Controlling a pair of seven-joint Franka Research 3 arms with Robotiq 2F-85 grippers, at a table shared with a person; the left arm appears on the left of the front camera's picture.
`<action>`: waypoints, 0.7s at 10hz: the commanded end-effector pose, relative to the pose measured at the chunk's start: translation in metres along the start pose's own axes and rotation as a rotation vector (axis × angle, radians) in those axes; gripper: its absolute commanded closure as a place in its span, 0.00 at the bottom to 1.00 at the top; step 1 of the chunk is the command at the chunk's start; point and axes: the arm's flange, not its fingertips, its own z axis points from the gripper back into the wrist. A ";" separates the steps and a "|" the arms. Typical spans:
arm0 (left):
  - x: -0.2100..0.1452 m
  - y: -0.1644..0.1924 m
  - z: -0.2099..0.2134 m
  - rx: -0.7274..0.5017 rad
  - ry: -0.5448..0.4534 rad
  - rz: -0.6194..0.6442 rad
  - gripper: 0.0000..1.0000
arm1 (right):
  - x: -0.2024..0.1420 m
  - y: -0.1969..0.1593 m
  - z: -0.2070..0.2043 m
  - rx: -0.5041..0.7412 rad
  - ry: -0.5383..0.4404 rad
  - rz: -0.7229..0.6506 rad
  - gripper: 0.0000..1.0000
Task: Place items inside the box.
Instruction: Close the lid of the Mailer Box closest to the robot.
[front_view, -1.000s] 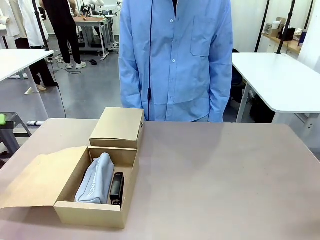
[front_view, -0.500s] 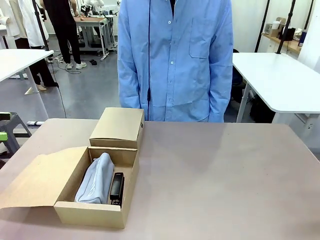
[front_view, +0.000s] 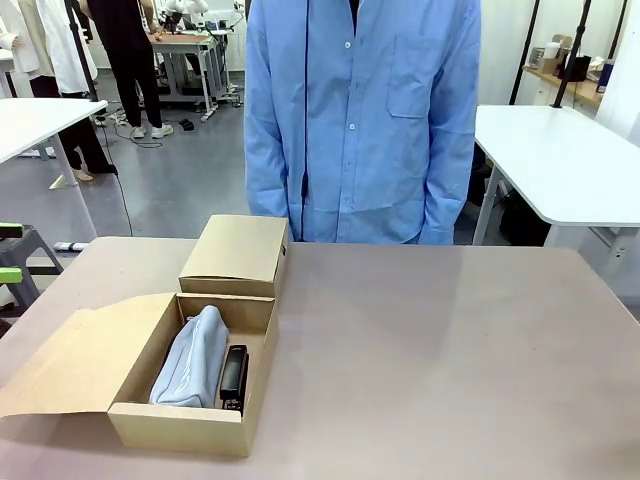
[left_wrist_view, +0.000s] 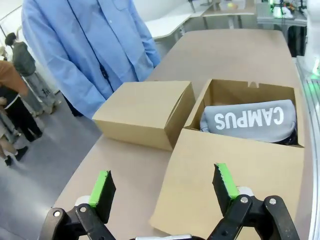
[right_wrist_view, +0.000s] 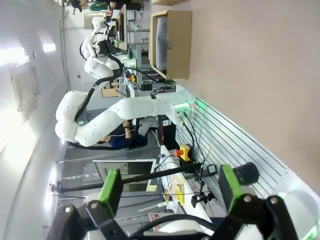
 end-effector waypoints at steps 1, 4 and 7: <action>-0.025 0.020 0.010 -0.240 0.018 0.015 0.00 | 0.001 0.006 0.000 0.013 -0.007 -0.009 0.00; -0.071 0.031 0.035 -0.342 -0.008 -0.001 0.00 | 0.001 0.006 0.000 0.013 -0.007 -0.009 0.00; -0.120 0.018 0.036 -0.393 0.010 0.067 0.00 | 0.001 0.006 0.000 0.013 -0.007 -0.009 0.00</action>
